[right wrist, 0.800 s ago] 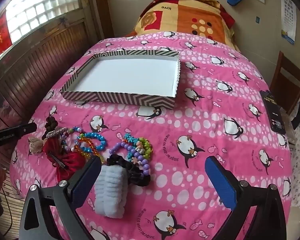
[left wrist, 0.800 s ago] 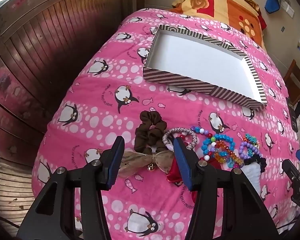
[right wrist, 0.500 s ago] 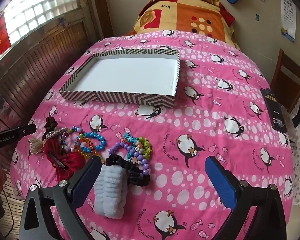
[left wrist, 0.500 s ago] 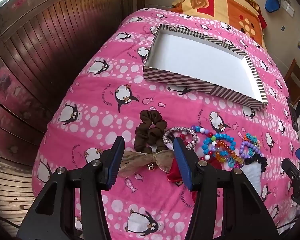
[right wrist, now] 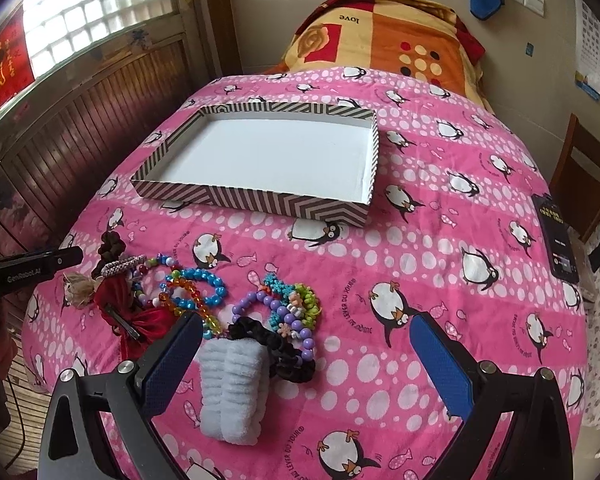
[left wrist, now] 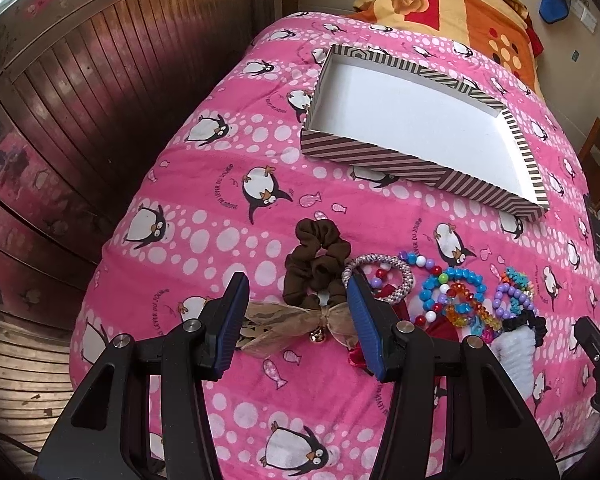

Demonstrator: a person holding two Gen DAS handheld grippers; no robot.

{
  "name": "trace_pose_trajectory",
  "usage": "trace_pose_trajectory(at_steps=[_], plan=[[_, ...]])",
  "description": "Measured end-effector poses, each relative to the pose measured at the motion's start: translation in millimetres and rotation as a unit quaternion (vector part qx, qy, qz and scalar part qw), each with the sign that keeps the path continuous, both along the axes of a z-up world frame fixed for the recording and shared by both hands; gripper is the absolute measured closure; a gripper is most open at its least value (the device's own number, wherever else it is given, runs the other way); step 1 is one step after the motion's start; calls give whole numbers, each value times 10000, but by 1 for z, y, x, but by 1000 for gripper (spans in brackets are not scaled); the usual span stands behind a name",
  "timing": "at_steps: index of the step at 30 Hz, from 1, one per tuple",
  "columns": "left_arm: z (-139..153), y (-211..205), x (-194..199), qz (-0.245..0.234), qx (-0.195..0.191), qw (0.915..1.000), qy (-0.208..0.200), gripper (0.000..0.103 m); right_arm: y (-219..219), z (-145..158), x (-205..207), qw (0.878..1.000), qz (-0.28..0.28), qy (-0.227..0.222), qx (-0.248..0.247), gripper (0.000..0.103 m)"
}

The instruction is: Organize jewelry

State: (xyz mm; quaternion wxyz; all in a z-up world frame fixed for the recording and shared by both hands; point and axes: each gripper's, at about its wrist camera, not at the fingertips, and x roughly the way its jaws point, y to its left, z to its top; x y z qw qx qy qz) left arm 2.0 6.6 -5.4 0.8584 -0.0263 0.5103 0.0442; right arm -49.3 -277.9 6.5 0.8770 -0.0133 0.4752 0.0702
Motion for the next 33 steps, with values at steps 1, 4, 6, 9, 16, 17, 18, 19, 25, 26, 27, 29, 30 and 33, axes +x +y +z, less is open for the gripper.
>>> trace_pose_trajectory(at_steps=[1, 4, 6, 9, 16, 17, 18, 19, 25, 26, 27, 29, 30, 33], plan=[[0, 1, 0, 4, 21, 10000, 42, 52, 0, 0, 1, 10000, 15, 20, 12, 0], [1, 2, 0, 10, 91, 9998, 173, 52, 3, 1, 0, 9997, 95, -201, 31, 0], [0, 3, 1, 14, 63, 9996, 275, 52, 6, 2, 0, 9997, 124, -221, -21, 0], [0, 5, 1, 19, 13, 9997, 262, 52, 8, 0, 1, 9995, 139, -274, -36, 0], [-3, 5, 0, 30, -66, 9998, 172, 52, 12, -1, 3, 9997, 150, -187, 22, 0], [-3, 5, 0, 26, -71, 9998, 182, 52, 12, -1, 3, 9997, 151, -175, 6, 0], [-3, 4, -1, 27, -85, 9999, 142, 52, 11, -1, 3, 9997, 163, -185, 32, 0], [-4, 4, -2, 24, -100, 9998, 146, 52, 12, -1, 3, 9997, 166, -174, 21, 0], [-4, 3, -2, 12, -135, 9998, 148, 52, 15, -4, 5, 9998, 167, -28, 40, 0], [-3, 3, -3, 2, -144, 9998, 145, 52, 15, -5, 6, 9999, 167, 0, 13, 0], [-3, 2, -3, -4, -155, 9998, 161, 52, 16, -5, 6, 9999, 165, 0, -4, 0], [-2, 2, -3, -28, -174, 9997, 171, 52, 17, -5, 5, 9999, 154, -9, -36, 0], [-2, 2, -3, -37, -173, 9997, 177, 52, 16, -5, 5, 9999, 145, -12, -24, 0], [-2, 2, -3, -40, -190, 9996, 200, 52, 15, -5, 5, 9999, 110, -8, -15, 0]])
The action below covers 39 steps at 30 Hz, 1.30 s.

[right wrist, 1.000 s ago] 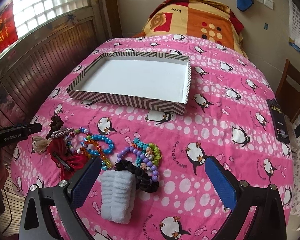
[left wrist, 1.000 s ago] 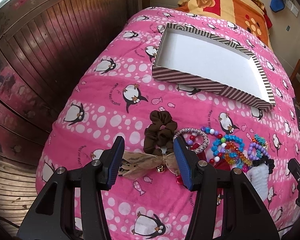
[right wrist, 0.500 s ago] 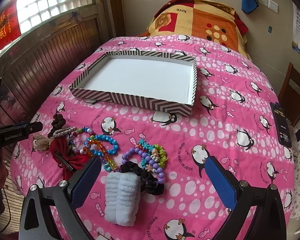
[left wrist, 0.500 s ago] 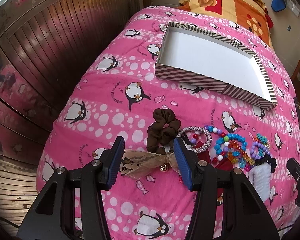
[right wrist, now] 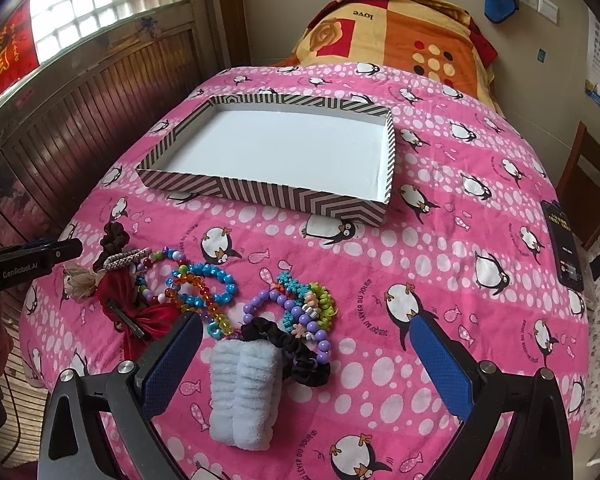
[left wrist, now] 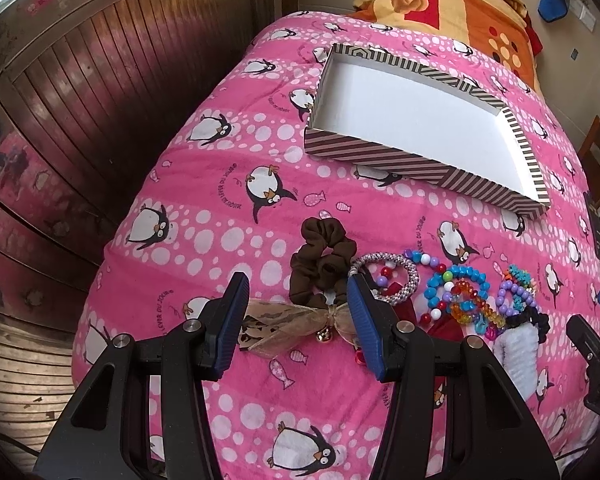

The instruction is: Organize jewelry

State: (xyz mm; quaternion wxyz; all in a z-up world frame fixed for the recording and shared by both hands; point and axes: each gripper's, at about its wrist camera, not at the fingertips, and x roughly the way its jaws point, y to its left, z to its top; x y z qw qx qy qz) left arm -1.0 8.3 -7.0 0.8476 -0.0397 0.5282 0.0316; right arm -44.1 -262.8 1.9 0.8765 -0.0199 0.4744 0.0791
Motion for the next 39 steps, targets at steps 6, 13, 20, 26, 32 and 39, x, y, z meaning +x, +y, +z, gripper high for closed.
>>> trace_pose_trajectory(at_steps=[6, 13, 20, 26, 32, 39], plan=[[0, 17, 6, 44, -264, 9996, 77, 52, -4, -1, -1, 10000, -56, 13, 7, 0], [-8, 53, 22, 471, -1131, 9916, 411, 52, -13, -6, -1, 9998, -110, 106, 128, 0], [-15, 37, 39, 199, -1120, 9922, 509, 51, -15, -9, 3, 9993, -141, 204, 282, 7], [-36, 33, 55, 115, -1082, 9925, 558, 51, -22, -15, 9, 9989, -216, 266, 324, 14], [-49, 27, 70, -74, -1107, 9919, 625, 53, -33, -34, 23, 9968, -359, 515, 489, 32], [-48, 23, 84, -344, -1075, 9918, 598, 91, -21, -59, 49, 9942, -177, 837, 647, 55]])
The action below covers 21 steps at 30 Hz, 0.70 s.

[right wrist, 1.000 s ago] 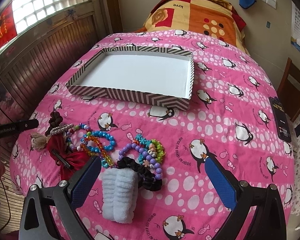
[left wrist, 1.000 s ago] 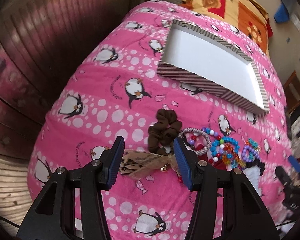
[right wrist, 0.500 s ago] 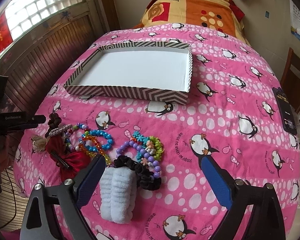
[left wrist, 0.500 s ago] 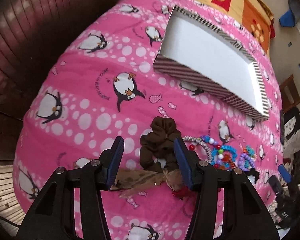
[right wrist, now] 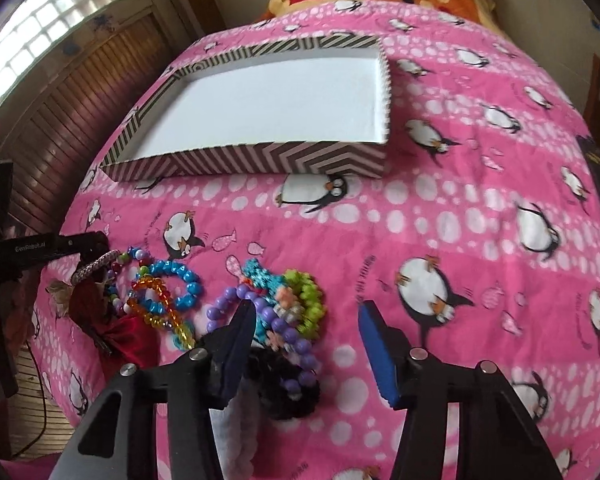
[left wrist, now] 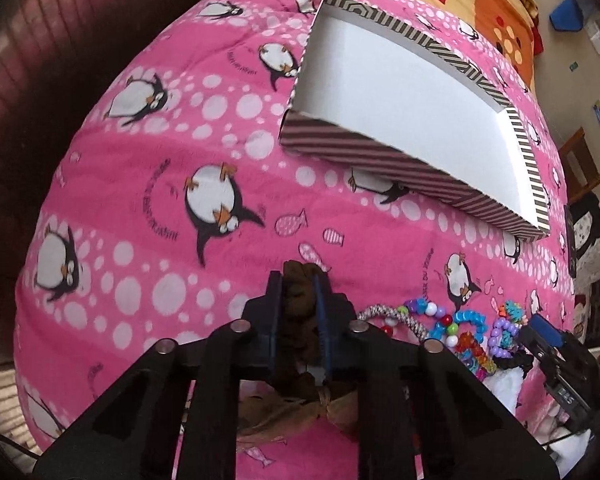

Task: Organize jewelry
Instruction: 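Grasp the brown scrunchie with beige bow with left tool while right tool grasps teal-green flower bracelet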

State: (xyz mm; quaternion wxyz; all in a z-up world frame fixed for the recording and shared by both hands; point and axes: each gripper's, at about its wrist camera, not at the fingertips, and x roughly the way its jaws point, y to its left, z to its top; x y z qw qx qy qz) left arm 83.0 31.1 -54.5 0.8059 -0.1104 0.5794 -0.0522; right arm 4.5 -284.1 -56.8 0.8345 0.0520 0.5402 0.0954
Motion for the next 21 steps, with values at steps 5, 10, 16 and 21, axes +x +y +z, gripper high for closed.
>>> trace_pose_trajectory(at_steps=[5, 10, 16, 21], plan=[[16, 8, 4, 34, -121, 9997, -194, 93, -1, -11, 12, 9994, -35, 143, 308, 88], [47, 16, 2, 106, -463, 9980, -418, 94, -12, 12, 6, 9977, -53, -44, 675, 92], [88, 12, -5, 74, -541, 9949, -853, 94, -17, 48, 2, 9956, 4, -524, 774, 93], [115, 10, -6, -8, -609, 9923, -1075, 94, -20, 75, 4, 9928, 64, -794, 891, 93]])
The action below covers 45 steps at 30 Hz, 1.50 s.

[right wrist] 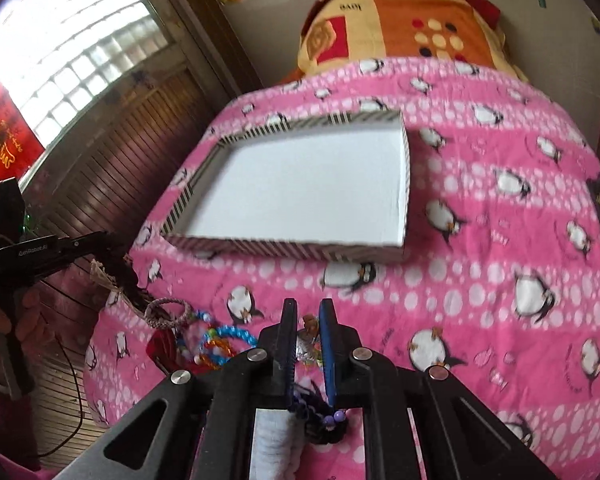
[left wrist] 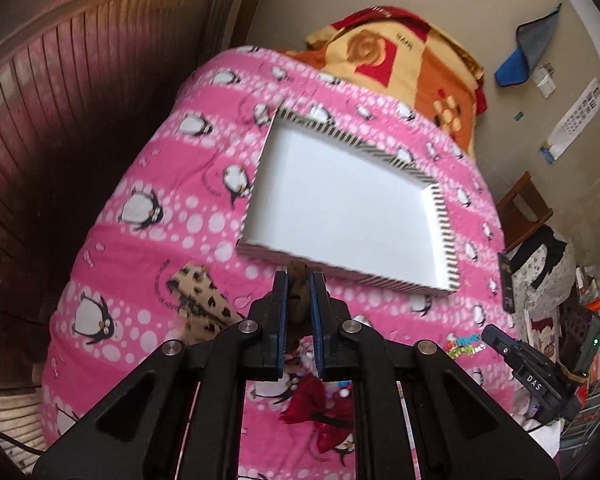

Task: Organize jewelry
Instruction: 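Grasp the brown scrunchie with beige bow with left tool while right tool grasps teal-green flower bracelet, then carry both held items into the white box and open both tools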

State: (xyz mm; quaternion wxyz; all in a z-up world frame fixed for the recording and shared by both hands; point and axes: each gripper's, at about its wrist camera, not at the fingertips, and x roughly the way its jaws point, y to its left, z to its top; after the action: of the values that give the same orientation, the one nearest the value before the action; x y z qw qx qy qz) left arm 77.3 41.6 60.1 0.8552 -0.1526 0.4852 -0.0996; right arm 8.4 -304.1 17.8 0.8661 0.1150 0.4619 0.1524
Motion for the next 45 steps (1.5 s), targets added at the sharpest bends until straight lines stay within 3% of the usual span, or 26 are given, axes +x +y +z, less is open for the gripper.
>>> trace_pose_trajectory(at_steps=[12, 20, 28, 32, 36, 41, 44, 45], plan=[[35, -20, 24, -227, 27, 9990, -382, 94, 15, 53, 24, 9983, 92, -567, -65, 93], [36, -43, 75, -318, 218, 9977, -554, 94, 39, 60, 73, 9979, 89, -634, -132, 93], [-21, -47, 122, -208, 425, 9989, 20, 94, 86, 24, 128, 9992, 219, -209, 261, 93], [-49, -44, 128, -225, 534, 9979, 284, 94, 97, -16, 150, 9993, 181, 307, 148, 93], [-66, -44, 132, -227, 641, 9969, 389, 94, 90, -57, 159, 9965, 73, 826, 92, 93], [-69, -49, 131, -226, 806, 9959, 340, 93, 92, -78, 165, 9926, 116, 1203, 128, 93], [-66, -52, 124, -230, 875, 9954, 317, 72, 91, -80, 162, 9915, 135, 1283, 144, 92], [-64, -52, 122, -233, 888, 9953, 310, 60, 89, -78, 161, 9916, 125, 1279, 124, 89]])
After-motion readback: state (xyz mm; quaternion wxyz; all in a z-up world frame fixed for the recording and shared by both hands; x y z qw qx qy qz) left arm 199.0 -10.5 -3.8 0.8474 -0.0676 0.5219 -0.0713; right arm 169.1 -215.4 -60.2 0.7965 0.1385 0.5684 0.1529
